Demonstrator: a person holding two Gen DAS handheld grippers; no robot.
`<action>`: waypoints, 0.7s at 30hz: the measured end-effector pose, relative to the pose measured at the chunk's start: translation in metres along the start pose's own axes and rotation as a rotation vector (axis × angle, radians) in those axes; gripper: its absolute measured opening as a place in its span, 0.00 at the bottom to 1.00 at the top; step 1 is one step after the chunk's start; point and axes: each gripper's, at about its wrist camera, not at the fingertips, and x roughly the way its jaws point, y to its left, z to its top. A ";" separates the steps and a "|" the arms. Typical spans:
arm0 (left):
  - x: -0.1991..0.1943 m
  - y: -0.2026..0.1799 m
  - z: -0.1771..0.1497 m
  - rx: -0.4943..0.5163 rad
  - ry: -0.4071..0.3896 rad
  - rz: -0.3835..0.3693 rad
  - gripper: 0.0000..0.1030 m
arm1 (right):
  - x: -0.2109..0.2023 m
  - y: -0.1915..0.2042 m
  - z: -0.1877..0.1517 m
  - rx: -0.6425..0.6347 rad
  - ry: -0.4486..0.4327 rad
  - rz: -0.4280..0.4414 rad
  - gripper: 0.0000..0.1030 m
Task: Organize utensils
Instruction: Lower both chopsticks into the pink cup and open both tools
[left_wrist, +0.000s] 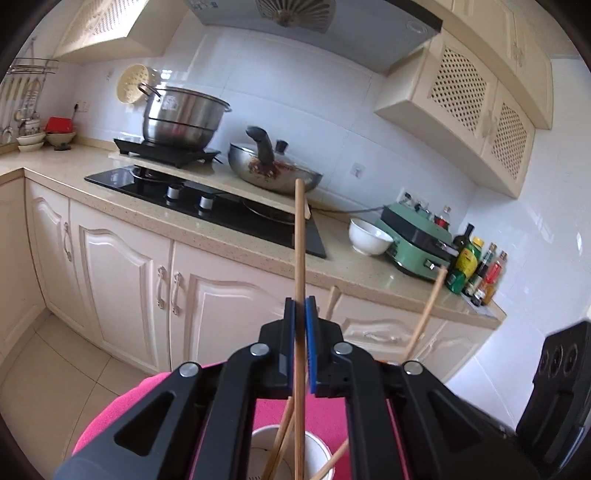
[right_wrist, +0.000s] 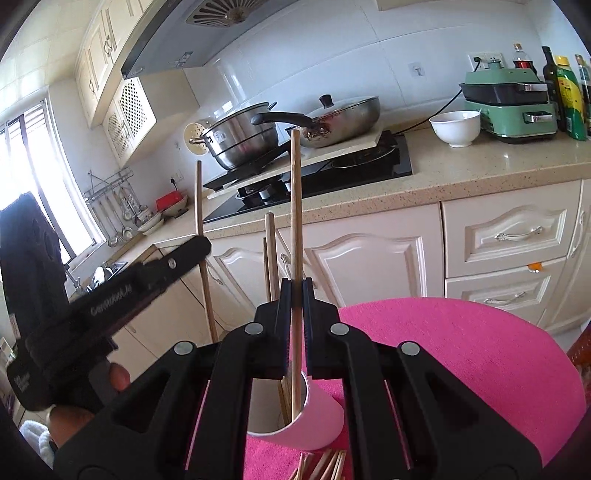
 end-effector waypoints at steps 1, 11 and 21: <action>-0.002 0.000 0.002 -0.007 -0.004 -0.016 0.06 | 0.000 0.000 -0.002 0.002 0.004 -0.001 0.06; 0.003 -0.008 -0.012 0.096 -0.077 0.045 0.06 | 0.001 0.003 -0.010 -0.007 0.016 0.001 0.06; -0.008 0.004 -0.038 0.086 0.013 0.072 0.06 | -0.006 0.005 -0.017 -0.032 0.055 -0.016 0.06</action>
